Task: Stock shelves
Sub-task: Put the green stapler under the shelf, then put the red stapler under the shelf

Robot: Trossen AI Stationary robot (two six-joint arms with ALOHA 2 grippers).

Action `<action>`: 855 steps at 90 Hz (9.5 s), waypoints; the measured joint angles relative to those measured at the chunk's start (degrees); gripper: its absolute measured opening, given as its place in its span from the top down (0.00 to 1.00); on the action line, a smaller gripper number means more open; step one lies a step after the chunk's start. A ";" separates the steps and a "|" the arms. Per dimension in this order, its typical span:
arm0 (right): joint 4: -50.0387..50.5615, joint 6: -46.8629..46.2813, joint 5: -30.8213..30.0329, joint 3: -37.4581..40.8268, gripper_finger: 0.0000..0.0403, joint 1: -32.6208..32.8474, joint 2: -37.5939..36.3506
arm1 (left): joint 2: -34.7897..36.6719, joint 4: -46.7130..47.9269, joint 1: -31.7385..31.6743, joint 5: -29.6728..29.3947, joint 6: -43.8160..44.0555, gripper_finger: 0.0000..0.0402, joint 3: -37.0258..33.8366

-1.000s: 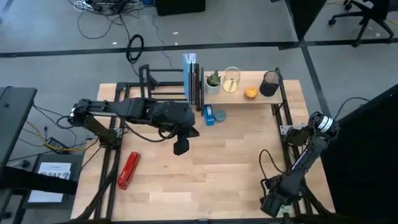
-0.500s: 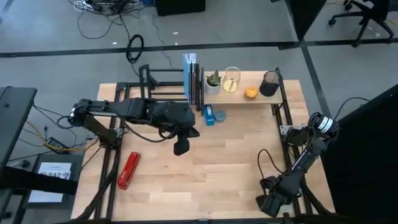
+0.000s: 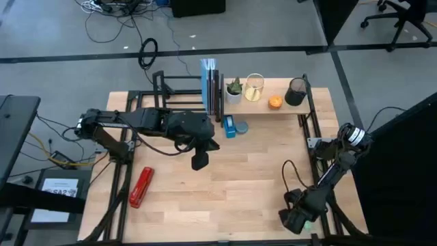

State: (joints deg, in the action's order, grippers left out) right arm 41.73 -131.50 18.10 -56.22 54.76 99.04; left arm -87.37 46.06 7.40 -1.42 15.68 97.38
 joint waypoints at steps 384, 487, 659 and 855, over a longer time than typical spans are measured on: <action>-13.32 53.50 -55.57 10.51 0.79 -57.71 -8.26 | 13.48 13.44 10.03 -10.38 13.47 1.00 -11.24; -26.60 60.94 -50.90 11.12 0.59 -59.53 -6.19 | 15.04 10.88 10.03 -10.54 13.29 1.00 -13.27; -6.74 104.78 -34.22 -16.74 0.65 -41.09 -37.41 | 23.44 29.56 19.71 18.80 81.03 0.47 -34.35; -0.34 98.89 -28.86 -16.64 0.66 -38.68 -37.06 | -13.21 -33.97 3.18 2.75 98.65 0.62 -36.43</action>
State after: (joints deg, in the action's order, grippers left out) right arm 41.39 -32.61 -10.76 -72.86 16.09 61.98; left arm -100.58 12.10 10.58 1.33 114.33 60.95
